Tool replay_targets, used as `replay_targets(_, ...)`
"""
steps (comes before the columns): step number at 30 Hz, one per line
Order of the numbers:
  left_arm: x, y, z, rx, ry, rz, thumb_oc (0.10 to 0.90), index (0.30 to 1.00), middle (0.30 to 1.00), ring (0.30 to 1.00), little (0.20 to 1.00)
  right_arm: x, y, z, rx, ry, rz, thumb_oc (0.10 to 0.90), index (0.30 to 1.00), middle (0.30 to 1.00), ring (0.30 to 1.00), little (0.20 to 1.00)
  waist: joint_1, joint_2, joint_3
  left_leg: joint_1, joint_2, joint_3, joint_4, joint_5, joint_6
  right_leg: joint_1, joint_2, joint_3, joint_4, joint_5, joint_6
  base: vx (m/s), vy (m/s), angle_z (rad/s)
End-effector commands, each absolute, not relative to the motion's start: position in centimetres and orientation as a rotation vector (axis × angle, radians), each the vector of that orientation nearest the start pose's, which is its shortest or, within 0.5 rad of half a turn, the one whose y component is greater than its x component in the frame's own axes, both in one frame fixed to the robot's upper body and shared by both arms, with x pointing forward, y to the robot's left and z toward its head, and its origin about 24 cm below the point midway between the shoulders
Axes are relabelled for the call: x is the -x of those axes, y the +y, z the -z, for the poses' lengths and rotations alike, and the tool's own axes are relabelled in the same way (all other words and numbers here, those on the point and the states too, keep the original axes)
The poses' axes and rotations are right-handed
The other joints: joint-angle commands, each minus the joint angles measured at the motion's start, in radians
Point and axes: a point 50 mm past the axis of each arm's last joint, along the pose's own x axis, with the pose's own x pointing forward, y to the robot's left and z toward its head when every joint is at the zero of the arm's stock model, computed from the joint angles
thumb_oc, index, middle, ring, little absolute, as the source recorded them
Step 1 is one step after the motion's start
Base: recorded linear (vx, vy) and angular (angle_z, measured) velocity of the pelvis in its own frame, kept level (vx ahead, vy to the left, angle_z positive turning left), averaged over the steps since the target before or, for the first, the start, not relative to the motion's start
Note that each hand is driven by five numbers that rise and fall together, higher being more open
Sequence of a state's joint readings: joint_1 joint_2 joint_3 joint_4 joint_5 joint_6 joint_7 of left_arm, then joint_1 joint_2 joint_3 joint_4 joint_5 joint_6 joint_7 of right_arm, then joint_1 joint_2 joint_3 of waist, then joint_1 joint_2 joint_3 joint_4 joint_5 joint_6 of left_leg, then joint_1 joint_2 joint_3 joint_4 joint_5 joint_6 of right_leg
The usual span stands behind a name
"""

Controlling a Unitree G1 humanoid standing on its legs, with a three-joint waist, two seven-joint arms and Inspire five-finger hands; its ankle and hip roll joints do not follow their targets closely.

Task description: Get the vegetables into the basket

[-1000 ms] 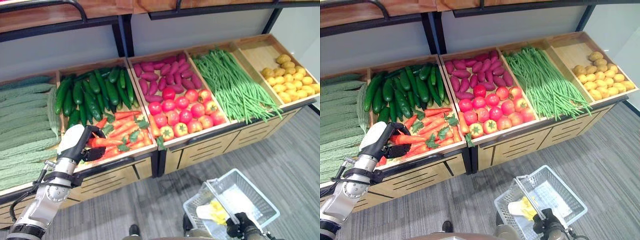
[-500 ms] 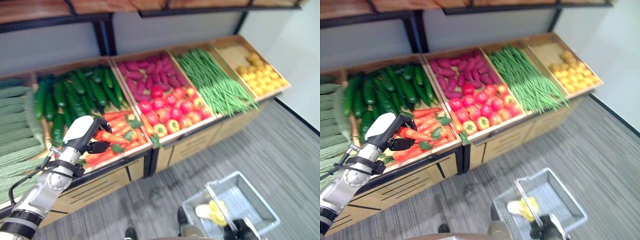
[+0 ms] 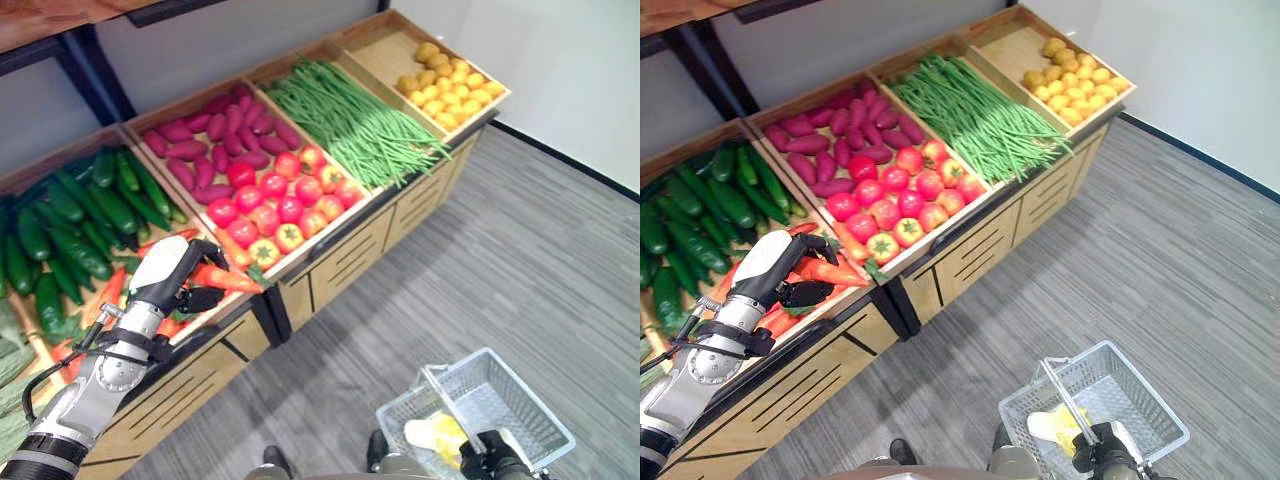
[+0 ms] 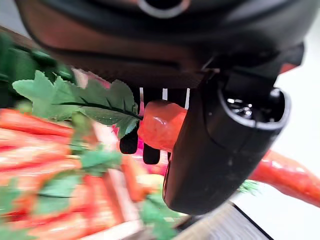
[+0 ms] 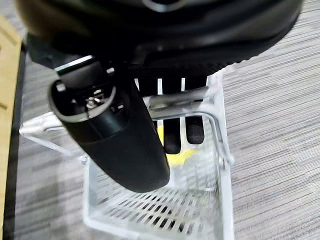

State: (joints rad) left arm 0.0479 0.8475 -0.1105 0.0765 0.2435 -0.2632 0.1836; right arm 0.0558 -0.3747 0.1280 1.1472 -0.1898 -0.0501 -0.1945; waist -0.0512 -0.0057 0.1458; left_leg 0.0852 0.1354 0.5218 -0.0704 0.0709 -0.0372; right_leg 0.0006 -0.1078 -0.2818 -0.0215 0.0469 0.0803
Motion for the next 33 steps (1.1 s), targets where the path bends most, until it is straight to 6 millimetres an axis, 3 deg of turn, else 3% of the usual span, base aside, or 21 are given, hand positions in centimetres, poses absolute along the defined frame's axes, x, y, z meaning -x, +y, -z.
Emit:
replay_targets(1,-25.8,26.3,-15.0,-0.996,-0.458,-0.014,0.400,0.300,0.300,0.300,0.300,-11.1,-30.9,12.3,0.747,1.015,0.191,0.400,0.300,0.300,0.300,0.300,-0.005,-0.015,-0.029,0.011,0.020,-0.083,0.016,-0.036,-0.060,-0.038,-0.051,0.015,0.095,-0.063,0.066,0.03,-0.124,-0.17)
replay_targets(4,-26.1,26.0,-14.8,-0.979,-0.459,-0.008,0.400,0.300,0.300,0.300,0.300,-11.3,-31.4,12.0,0.751,1.004,0.211,0.400,0.300,0.300,0.300,0.300,-0.010,-0.004,-0.024,-0.004,0.043,-0.089,0.060,-0.034,-0.078,-0.022,-0.029,0.021,0.073,-0.067,0.050,0.05,-0.215,-0.06)
replay_targets(5,-26.4,25.6,-14.5,-0.962,-0.458,-0.001,0.400,0.300,0.300,0.300,0.300,-11.5,-31.9,11.6,0.755,0.985,0.232,0.400,0.300,0.300,0.300,0.300,-0.016,0.003,-0.019,-0.025,0.070,-0.095,0.123,-0.026,-0.101,-0.002,-0.010,0.021,0.049,-0.072,0.034,0.02,-0.309,0.00)
replay_targets(6,-26.6,25.1,-14.4,-0.951,-0.465,0.011,0.400,0.300,0.300,0.300,0.300,-12.1,-32.6,10.9,0.763,0.948,0.252,0.400,0.300,0.300,0.300,0.300,-0.011,0.008,-0.002,-0.060,0.090,-0.151,0.216,0.014,-0.112,0.015,0.015,0.039,0.026,-0.067,0.005,0.02,-0.307,-0.02)
replay_targets(7,-26.6,25.1,-14.4,-0.951,-0.465,0.012,0.400,0.300,0.300,0.300,0.300,-12.1,-32.6,10.9,0.763,0.948,0.253,0.400,0.300,0.300,0.300,0.300,-0.011,0.009,-0.002,-0.063,0.091,-0.152,0.219,0.013,-0.112,0.014,0.016,0.038,0.025,-0.066,0.004,0.00,-0.154,-0.20)
replay_targets(9,-26.5,24.8,-14.3,-0.936,-0.471,0.012,0.400,0.300,0.300,0.300,0.300,-13.0,-32.8,10.5,0.769,0.923,0.260,0.400,0.300,0.300,0.300,0.300,0.015,0.013,0.003,-0.104,0.042,-0.292,0.203,0.015,-0.100,0.012,0.014,0.066,0.024,-0.070,0.004,0.02,0.004,-0.38)
replay_targets(11,-26.3,25.0,-14.1,-0.938,-0.468,0.000,0.400,0.300,0.300,0.300,0.300,-13.8,-32.8,10.1,0.773,0.892,0.262,0.400,0.300,0.300,0.300,0.300,0.045,0.011,0.006,-0.149,-0.009,-0.449,0.157,-0.025,-0.079,0.009,0.008,0.109,0.030,-0.072,0.010,0.08,0.026,-0.35)
replay_targets(12,-26.2,25.1,-14.0,-0.941,-0.469,-0.008,0.400,0.300,0.300,0.300,0.300,-14.3,-32.7,10.0,0.781,0.879,0.251,0.400,0.300,0.300,0.300,0.300,0.057,0.012,0.007,-0.165,-0.018,-0.517,0.129,-0.016,-0.077,0.006,0.008,0.136,0.030,-0.070,0.015,0.09,0.033,-0.64)
replay_targets(14,-26.1,25.2,-14.1,-0.954,-0.477,-0.015,0.400,0.300,0.300,0.300,0.300,-14.9,-32.5,9.8,0.791,0.856,0.237,0.400,0.300,0.300,0.300,0.300,0.065,0.016,0.001,-0.180,-0.023,-0.591,0.088,0.010,-0.074,-0.004,0.012,0.172,0.028,-0.061,0.019,0.09,0.082,-0.95)
replay_targets(15,-26.1,25.2,-14.4,-0.956,-0.487,-0.014,0.400,0.300,0.300,0.300,0.300,-15.5,-32.5,9.5,0.796,0.834,0.232,0.400,0.300,0.300,0.300,0.300,0.074,0.025,0.001,-0.195,-0.058,-0.668,0.079,0.013,-0.069,-0.006,0.015,0.211,0.031,-0.063,0.025,0.09,0.140,-0.81)
replay_targets(19,-25.9,25.3,-14.5,-0.986,-0.487,0.009,0.400,0.300,0.300,0.300,0.300,-15.2,-31.9,9.8,0.790,0.836,0.205,0.400,0.300,0.300,0.300,0.300,0.062,0.029,-0.011,-0.149,-0.061,-0.625,0.044,0.004,-0.056,0.003,0.002,0.235,0.041,-0.068,0.036,0.08,0.205,-0.61)
replay_targets(21,-25.7,25.2,-14.7,-1.014,-0.490,0.041,0.400,0.300,0.300,0.300,0.300,-15.0,-31.5,10.2,0.784,0.853,0.183,0.400,0.300,0.300,0.300,0.300,0.053,0.025,-0.030,-0.102,-0.091,-0.589,0.015,-0.016,-0.023,-0.001,-0.025,0.267,0.057,-0.064,0.058,0.09,0.269,-0.41)
replay_targets(25,-25.5,25.2,-14.9,-1.041,-0.495,0.067,0.400,0.300,0.300,0.300,0.300,-15.1,-30.9,10.3,0.773,0.841,0.164,0.400,0.300,0.300,0.300,0.300,0.052,0.013,-0.035,-0.079,-0.120,-0.531,0.012,-0.041,0.003,-0.025,-0.062,0.317,0.067,-0.037,0.092,0.00,0.225,-0.42)
replay_targets(27,-25.3,25.2,-15.1,-1.086,-0.502,0.091,0.400,0.300,0.300,0.300,0.300,-16.8,-30.2,9.5,0.728,0.760,0.180,0.400,0.300,0.300,0.300,0.300,0.051,0.008,-0.028,-0.075,-0.134,-0.471,0.009,-0.051,0.018,-0.076,-0.084,0.341,0.078,0.000,0.123,-0.12,0.233,-0.68)
replay_targets(28,-25.2,25.3,-15.1,-1.096,-0.500,0.093,0.400,0.300,0.300,0.300,0.300,-17.4,-29.9,9.2,0.726,0.730,0.172,0.400,0.300,0.300,0.300,0.300,0.059,0.006,-0.019,-0.074,-0.132,-0.453,0.005,-0.049,0.023,-0.105,-0.088,0.330,0.104,0.017,0.128,-0.19,0.157,-1.30)
replay_targets(29,-25.3,25.5,-15.2,-1.112,-0.496,0.085,0.400,0.300,0.300,0.300,0.300,-18.2,-29.6,8.7,0.730,0.692,0.166,0.400,0.300,0.300,0.300,0.300,0.079,0.008,-0.009,-0.075,-0.122,-0.432,0.003,-0.049,0.025,-0.128,-0.100,0.267,0.144,0.012,0.129,-0.21,0.056,-1.28)
replay_targets(30,-25.3,25.7,-15.6,-1.141,-0.502,0.079,0.400,0.300,0.300,0.300,0.300,-19.2,-29.2,8.2,0.731,0.653,0.159,0.400,0.300,0.300,0.300,0.300,0.111,0.021,-0.009,-0.089,-0.101,-0.404,-0.008,-0.035,0.021,-0.111,-0.147,0.090,0.199,-0.003,0.109,-0.18,0.037,-1.27)
replay_targets(32,-25.4,25.8,-15.7,-1.140,-0.502,0.084,0.400,0.300,0.300,0.300,0.300,-20.3,-28.5,7.6,0.754,0.598,0.123,0.400,0.300,0.300,0.300,0.300,0.115,0.010,-0.020,-0.090,-0.093,-0.385,-0.015,-0.020,0.018,-0.071,-0.141,0.074,0.218,-0.015,0.108,-0.08,-0.023,-0.78)
replay_targets(33,-25.4,25.8,-15.7,-1.139,-0.499,0.084,0.400,0.300,0.300,0.300,0.300,-20.5,-28.3,7.5,0.763,0.589,0.114,0.400,0.300,0.300,0.300,0.300,0.124,0.000,-0.030,-0.092,-0.095,-0.375,-0.017,-0.022,0.015,-0.050,-0.142,0.063,0.169,-0.009,0.108,0.01,-0.119,-0.43)
